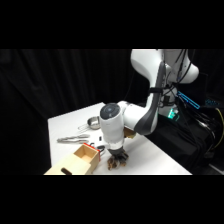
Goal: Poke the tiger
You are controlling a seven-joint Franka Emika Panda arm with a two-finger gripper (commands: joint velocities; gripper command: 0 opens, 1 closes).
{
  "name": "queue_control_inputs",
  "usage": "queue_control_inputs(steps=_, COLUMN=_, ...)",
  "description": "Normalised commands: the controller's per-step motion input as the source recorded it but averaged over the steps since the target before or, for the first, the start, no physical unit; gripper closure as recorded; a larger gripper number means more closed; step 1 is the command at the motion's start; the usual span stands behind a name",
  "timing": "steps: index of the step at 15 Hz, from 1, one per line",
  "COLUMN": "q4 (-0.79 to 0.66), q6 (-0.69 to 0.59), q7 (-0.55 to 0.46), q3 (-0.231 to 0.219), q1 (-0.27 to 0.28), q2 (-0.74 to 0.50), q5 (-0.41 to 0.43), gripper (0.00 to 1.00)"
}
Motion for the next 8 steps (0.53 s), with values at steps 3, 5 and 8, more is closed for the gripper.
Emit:
queue_control_inputs(steps=3, q4=0.0, q6=-0.02, q7=-0.09, q3=-0.022, q1=-0.005, q2=0.02, q5=-0.076, gripper=0.94)
queue_control_inputs(steps=5, q4=-0.21, q6=-0.19, q7=-0.05, q3=0.001, q1=0.036, q2=-0.35, q5=-0.082, gripper=0.94)
queue_control_inputs(steps=8, q4=-0.23, q6=-0.37, q7=-0.04, q3=0.036, q1=0.038, q2=-0.52, q5=-0.052, gripper=0.94)
